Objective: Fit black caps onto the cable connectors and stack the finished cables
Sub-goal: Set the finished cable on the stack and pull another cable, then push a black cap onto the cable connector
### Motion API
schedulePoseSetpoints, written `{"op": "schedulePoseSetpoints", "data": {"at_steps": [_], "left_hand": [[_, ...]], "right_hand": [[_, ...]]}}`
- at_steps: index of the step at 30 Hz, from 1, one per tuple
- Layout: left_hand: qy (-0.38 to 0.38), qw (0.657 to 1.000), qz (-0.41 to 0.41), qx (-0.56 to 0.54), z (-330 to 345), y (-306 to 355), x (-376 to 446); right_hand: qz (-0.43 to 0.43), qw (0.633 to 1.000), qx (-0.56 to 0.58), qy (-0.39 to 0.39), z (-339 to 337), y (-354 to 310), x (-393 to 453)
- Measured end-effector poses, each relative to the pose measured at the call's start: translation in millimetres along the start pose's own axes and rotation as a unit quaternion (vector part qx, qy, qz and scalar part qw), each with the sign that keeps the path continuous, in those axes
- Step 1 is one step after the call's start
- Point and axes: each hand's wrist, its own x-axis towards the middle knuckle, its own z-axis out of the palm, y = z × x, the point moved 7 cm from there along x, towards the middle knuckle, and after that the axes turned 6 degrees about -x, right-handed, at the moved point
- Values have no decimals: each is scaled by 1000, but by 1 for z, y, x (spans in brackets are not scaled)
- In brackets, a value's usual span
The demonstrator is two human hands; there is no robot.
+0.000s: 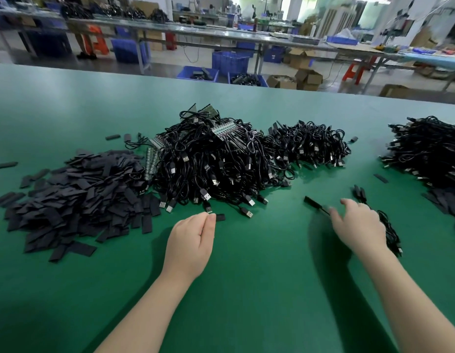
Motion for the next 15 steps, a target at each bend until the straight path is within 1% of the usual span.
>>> {"op": "schedulePoseSetpoints", "data": {"at_steps": [2, 3, 7, 9, 11, 13, 15], "left_hand": [[-4, 1000, -8, 2, 1, -1, 1], [-3, 1000, -10, 5, 0, -1, 1], [5, 1000, -14, 14, -2, -3, 1], [12, 1000, -12, 17, -3, -3, 0], [17, 1000, -14, 21, -3, -4, 1], [19, 999, -14, 24, -3, -5, 1], [19, 1000, -11, 21, -2, -4, 2]], "right_hand": [[-37, 993, -108, 10, 8, 8, 2], [-40, 991, -126, 8, 12, 14, 3], [-10, 990, -139, 5, 11, 46, 12], [14, 989, -149, -9, 7, 61, 16], [27, 985, -172, -7, -1, 65, 19], [2, 984, -163, 72, -21, 47, 22], [-55, 986, -42, 153, -45, 12, 16]]}}
